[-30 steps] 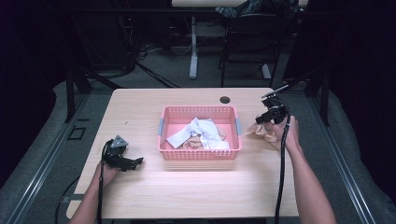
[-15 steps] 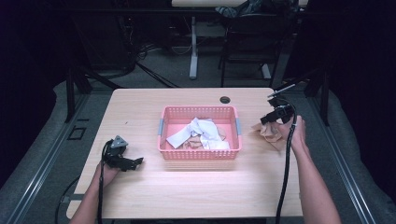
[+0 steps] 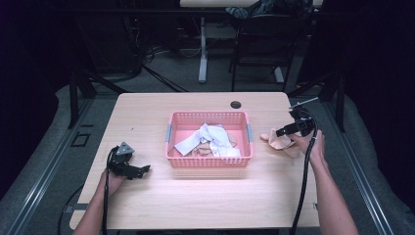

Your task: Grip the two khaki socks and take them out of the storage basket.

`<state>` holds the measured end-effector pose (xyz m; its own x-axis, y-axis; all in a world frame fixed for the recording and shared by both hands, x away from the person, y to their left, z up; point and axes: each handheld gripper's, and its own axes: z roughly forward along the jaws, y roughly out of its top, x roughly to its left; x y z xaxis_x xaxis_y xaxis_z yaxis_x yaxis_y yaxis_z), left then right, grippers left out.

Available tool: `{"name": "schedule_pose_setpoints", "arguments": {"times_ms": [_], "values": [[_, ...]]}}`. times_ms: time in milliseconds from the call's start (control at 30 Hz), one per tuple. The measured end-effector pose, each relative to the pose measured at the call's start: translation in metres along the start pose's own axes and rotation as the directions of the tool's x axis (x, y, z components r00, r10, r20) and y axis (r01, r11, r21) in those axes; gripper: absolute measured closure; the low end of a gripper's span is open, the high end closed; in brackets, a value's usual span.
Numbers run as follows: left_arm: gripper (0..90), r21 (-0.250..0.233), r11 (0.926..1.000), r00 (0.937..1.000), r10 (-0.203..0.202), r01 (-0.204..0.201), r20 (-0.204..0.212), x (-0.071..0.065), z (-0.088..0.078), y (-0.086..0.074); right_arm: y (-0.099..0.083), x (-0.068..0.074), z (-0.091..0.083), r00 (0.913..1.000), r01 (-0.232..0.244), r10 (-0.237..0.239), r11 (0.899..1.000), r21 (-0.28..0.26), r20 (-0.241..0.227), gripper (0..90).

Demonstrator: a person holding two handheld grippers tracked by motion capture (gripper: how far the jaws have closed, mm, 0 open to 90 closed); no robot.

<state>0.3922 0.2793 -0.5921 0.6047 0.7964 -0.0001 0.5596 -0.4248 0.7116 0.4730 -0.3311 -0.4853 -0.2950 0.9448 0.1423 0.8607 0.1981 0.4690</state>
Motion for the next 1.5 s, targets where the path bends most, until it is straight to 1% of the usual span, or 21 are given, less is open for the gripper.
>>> {"name": "schedule_pose_setpoints", "arguments": {"times_ms": [33, 100, 200, 267, 300, 333, 400, 533, 600, 667, 700, 833, 867, 933, 1033, 1067, 1100, 1233, 1367, 1500], "values": [[0.0, 0.0, 1.0, 1.0, 0.0, 0.0, 0.0, 0.0, 0.0, 0.0, 0.0, 0.003, -0.003, 0.9998, 0.019, -0.019, 1.0, -0.007, 0.0, 23.4], [0.0, 0.0, 1.0, 1.0, 0.0, 0.0, 0.0, 0.0, 0.0, 0.0, 0.0, 0.01, -0.009, 0.9995, 0.032, -0.032, 0.999, -0.021, -0.002, 17.1], [0.0, 0.0, 1.0, 1.0, -0.001, 0.001, 0.0, 0.0, 0.0, 0.0, -0.003, 0.018, -0.017, 0.9976, 0.063, -0.064, 0.997, -0.041, -0.026, 7.1], [0.0, 0.0, 1.0, 1.0, -0.001, 0.001, 0.0, 0.0, 0.0, 0.0, -0.005, 0.026, -0.025, 0.995, 0.091, -0.093, 0.995, -0.05, -0.036, 1.5], [0.0, 0.0, 1.0, 1.0, 0.0, 0.0, 0.001, 0.0, 0.0, 0.0, -0.005, 0.029, -0.028, 0.9944, 0.098, -0.1, 0.994, -0.05, -0.035, 0.2], [0.0, -0.001, 1.0, 1.0, 0.0, 0.0, 0.0, 0.0, 0.0, 0.0, -0.007, 0.032, -0.032, 0.9926, 0.112, -0.114, 0.992, -0.051, -0.043, 0.0], [0.0, -0.001, 1.0, 1.0, -0.001, 0.001, 0.0, 0.0, 0.0, 0.0, -0.01, 0.036, -0.038, 0.9898, 0.128, -0.133, 0.989, -0.074, -0.053, 0.0], [0.0, -0.001, 1.0, 1.0, -0.001, 0.001, 0.0, 0.0, 0.0, 0.0, -0.017, 0.041, -0.051, 0.9842, 0.161, -0.167, 0.982, -0.097, -0.059, 0.0], [0.0, 0.0, 1.0, 1.0, -0.001, 0.001, 0.001, 0.0, 0.0, 0.0, -0.021, 0.043, -0.058, 0.9824, 0.166, -0.175, 0.979, -0.116, -0.066, 0.0], [0.0, 0.0, 1.0, 1.0, 0.0, 0.0, 0.001, 0.0, 0.0, 0.0, -0.025, 0.044, -0.063, 0.9806, 0.175, -0.184, 0.977, -0.12, -0.067, 0.0], [0.0, 0.0, 1.0, 1.0, -0.001, 0.001, 0.001, 0.0, 0.0, 0.0, -0.028, 0.045, -0.065, 0.9794, 0.175, -0.186, 0.977, -0.123, -0.079, 0.0], [0.0, 0.0, 1.0, 1.0, -0.001, 0.001, 0.0, 0.0, 0.0, 0.0, -0.04, 0.048, -0.073, 0.9775, 0.186, -0.198, 0.973, -0.139, -0.073, 0.0], [0.0, 0.0, 1.0, 1.0, -0.001, 0.001, 0.0, 0.0, 0.0, 0.0, -0.042, 0.048, -0.074, 0.9771, 0.193, -0.203, 0.972, -0.135, -0.065, 0.0], [0.0, -0.001, 1.0, 1.0, -0.001, 0.001, 0.001, 0.0, 0.0, 0.0, -0.05, 0.05, -0.075, 0.9758, 0.196, -0.207, 0.972, -0.131, -0.071, 0.0], [0.0, 0.0, 1.0, 1.0, -0.001, 0.001, 0.0, 0.0, 0.0, 0.0, -0.058, 0.051, -0.074, 0.9748, 0.203, -0.213, 0.971, -0.127, -0.068, 0.0], [0.0, 0.0, 1.0, 1.0, 0.0, 0.0, 0.0, 0.0, 0.0, 0.0, -0.061, 0.052, -0.074, 0.9737, 0.207, -0.217, 0.97, -0.125, -0.071, 0.0], [0.0, -0.001, 1.0, 1.0, 0.001, -0.001, 0.0, 0.0, 0.0, 0.0, -0.064, 0.052, -0.073, 0.9742, 0.208, -0.217, 0.97, -0.124, -0.062, 0.0], [0.0, 0.0, 1.0, 1.0, 0.0, 0.0, 0.001, 0.0, 0.0, 0.0, -0.077, 0.051, -0.069, 0.9724, 0.217, -0.224, 0.97, -0.106, -0.065, 0.0], [0.0, 0.0, 1.0, 1.0, -0.001, 0.001, 0.0, 0.0, 0.0, 0.0, -0.092, 0.048, -0.065, 0.9759, 0.202, -0.209, 0.974, -0.101, -0.064, 0.0], [0.0, -0.001, 1.0, 1.0, 0.002, -0.002, 0.0, 0.0, 0.0, 0.0, -0.108, 0.045, -0.056, 0.9767, 0.2, -0.206, 0.976, -0.081, -0.062, 0.0]]}}
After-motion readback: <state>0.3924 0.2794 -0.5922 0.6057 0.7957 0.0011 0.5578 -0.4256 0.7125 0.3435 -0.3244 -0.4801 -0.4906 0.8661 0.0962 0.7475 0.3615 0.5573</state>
